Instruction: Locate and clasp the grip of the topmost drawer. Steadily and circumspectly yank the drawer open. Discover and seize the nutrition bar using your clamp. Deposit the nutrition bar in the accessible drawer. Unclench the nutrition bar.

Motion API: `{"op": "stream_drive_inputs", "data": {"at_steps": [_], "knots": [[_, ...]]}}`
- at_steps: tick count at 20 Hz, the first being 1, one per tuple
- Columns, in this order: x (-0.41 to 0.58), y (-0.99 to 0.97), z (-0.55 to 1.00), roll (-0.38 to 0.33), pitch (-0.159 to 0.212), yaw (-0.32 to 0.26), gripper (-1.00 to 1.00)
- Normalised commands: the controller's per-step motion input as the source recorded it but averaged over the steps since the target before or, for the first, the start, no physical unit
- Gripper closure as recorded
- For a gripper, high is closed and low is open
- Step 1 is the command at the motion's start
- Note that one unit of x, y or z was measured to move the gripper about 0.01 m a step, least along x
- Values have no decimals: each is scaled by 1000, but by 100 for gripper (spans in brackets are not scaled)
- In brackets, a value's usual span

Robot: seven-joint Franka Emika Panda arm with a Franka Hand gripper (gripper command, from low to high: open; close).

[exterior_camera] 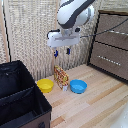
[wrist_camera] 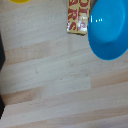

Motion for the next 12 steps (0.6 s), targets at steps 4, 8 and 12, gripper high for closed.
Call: {"op": "stream_drive_inputs", "data": {"at_steps": [4, 8, 12], "knots": [[0, -114, 549, -147, -15, 153, -100], [13, -155, 616, -129, -27, 152, -100], [-6, -219, 532, -133, -53, 160, -100]]}}
